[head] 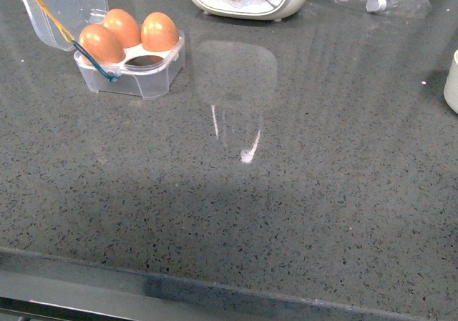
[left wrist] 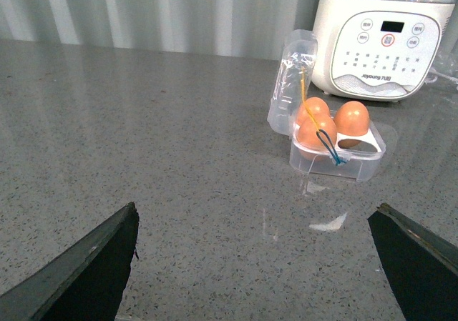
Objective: Put egg into box
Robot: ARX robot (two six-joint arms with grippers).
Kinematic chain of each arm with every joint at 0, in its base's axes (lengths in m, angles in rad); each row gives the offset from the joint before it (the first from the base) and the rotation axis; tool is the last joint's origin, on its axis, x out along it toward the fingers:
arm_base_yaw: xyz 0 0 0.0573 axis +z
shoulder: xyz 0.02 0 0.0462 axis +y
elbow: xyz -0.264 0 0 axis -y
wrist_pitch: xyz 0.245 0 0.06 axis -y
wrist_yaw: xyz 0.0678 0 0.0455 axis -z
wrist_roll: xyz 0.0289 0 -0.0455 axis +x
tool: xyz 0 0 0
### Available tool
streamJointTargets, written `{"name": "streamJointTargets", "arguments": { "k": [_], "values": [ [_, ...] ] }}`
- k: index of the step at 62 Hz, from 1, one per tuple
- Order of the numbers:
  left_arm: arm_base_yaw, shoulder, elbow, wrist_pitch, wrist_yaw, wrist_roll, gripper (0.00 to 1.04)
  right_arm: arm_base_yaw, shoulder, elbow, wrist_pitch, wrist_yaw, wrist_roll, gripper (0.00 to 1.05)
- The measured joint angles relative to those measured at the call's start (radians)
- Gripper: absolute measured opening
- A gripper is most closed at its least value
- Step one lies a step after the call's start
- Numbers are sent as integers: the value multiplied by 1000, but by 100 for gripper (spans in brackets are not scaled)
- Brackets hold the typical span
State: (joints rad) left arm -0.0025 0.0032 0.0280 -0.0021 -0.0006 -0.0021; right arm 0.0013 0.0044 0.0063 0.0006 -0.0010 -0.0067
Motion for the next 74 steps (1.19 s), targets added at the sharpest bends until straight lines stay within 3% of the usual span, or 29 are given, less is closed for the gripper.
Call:
{"name": "streamJointTargets", "arguments": {
  "k": [74],
  "values": [
    [0,0,0,0,0,0,98,0,0,0,0,0,0,97]
  ]
}}
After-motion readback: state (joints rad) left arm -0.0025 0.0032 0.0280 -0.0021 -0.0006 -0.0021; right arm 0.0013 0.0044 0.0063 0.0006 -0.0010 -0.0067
